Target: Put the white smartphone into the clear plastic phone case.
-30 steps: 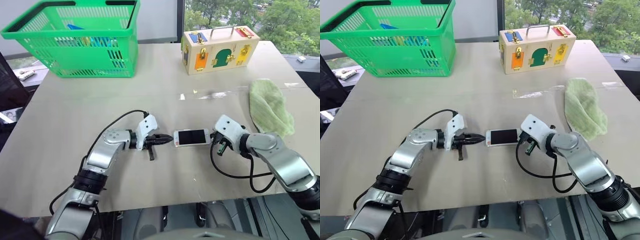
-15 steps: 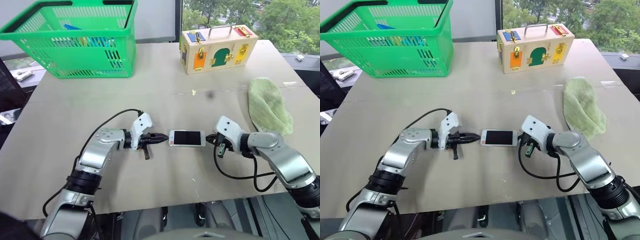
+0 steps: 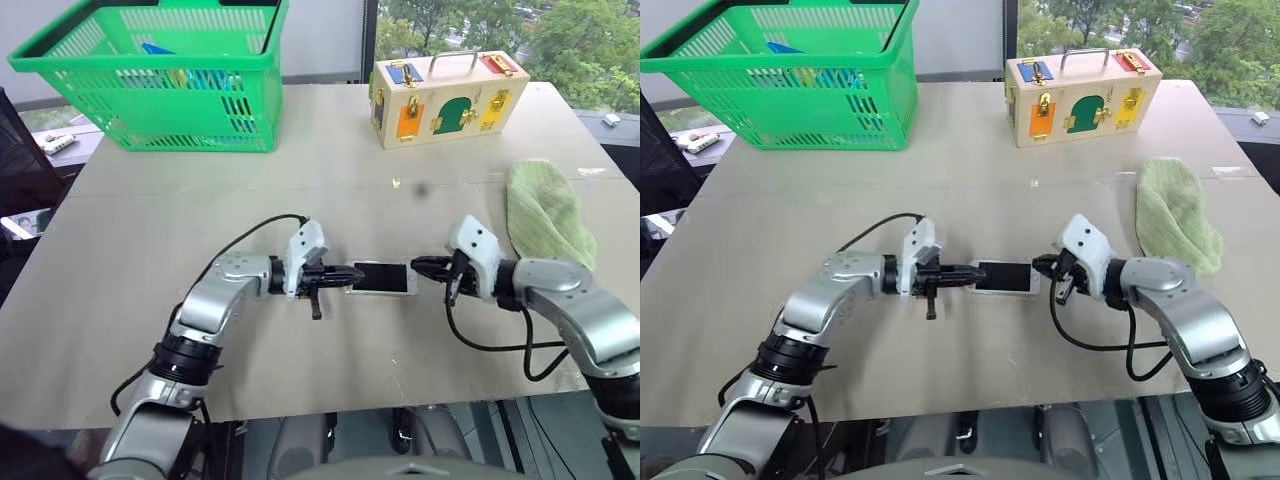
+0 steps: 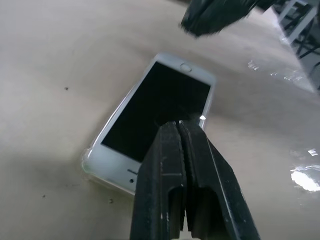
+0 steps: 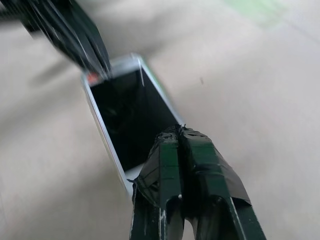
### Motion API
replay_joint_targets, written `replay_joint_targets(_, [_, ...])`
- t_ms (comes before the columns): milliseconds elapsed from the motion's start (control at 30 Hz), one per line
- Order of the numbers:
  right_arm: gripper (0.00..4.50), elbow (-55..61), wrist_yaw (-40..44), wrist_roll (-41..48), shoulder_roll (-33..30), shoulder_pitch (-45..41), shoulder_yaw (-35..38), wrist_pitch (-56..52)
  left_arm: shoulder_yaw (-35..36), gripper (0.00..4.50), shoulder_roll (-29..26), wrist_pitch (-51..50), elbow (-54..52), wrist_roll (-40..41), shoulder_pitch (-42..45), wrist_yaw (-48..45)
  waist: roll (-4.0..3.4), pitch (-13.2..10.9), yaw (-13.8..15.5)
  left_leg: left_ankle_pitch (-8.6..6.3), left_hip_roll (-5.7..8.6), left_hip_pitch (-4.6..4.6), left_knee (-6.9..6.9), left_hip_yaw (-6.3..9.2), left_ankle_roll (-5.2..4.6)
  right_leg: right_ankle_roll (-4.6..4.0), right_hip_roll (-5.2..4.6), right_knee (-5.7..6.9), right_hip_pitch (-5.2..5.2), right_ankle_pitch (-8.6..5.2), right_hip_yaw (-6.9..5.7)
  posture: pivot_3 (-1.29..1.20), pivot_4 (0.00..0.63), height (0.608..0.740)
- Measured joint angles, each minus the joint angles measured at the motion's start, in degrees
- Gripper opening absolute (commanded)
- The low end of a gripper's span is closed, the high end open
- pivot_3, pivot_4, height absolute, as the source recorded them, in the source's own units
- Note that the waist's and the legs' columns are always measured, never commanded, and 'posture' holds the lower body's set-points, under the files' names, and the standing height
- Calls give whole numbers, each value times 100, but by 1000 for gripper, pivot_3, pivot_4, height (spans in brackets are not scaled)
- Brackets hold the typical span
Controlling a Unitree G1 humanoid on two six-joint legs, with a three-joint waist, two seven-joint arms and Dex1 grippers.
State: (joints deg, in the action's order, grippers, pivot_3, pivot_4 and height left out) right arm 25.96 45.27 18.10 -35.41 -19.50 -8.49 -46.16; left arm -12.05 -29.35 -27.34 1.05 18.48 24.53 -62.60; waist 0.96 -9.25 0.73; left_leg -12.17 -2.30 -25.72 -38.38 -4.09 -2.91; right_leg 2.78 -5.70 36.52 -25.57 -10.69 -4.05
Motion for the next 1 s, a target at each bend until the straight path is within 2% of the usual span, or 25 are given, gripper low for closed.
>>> replay_joint_targets(133, [0,-399,-48,-82,207,-241,-373,30,-25,52,18,491,387,-206,-4,23,0,0,3,0,0,0,0,0,0,-1,-1,0,0,0,0,0,150,740])
replay_joint_targets(267, [0,-783,-39,-301,136,-391,-831,-4,-28,52,32,757,490,-281,-21,25,-1,2,8,0,0,1,-3,-1,0,-2,-3,1,2,1,1,0,150,740])
replay_joint_targets(500, [0,-893,199,-431,-171,-674,-1278,-186,-35,52,90,680,424,-329,-100,229,16,39,10,-1,-2,36,-2,7,0,-2,-6,-1,38,-1,-6,0,150,740])
replay_joint_targets(567, [0,-1107,312,-486,-171,-812,-1400,-164,-34,52,100,619,382,-361,-154,316,19,48,8,-3,-5,104,10,6,1,-1,-10,-23,100,-3,-11,0,150,740])
replay_joint_targets(767, [0,-1522,635,-787,-169,-1133,-1757,-1,-32,52,97,406,266,-382,-269,471,32,177,7,-21,-29,113,12,8,25,-1,-20,-37,111,-2,-21,0,150,740])
replay_joint_targets(1000, [0,-1865,859,-964,-100,-1229,-1828,103,-41,52,128,318,215,-382,-270,496,27,271,14,-22,-30,129,14,12,25,-1,-26,-45,132,-3,-31,0,150,740])
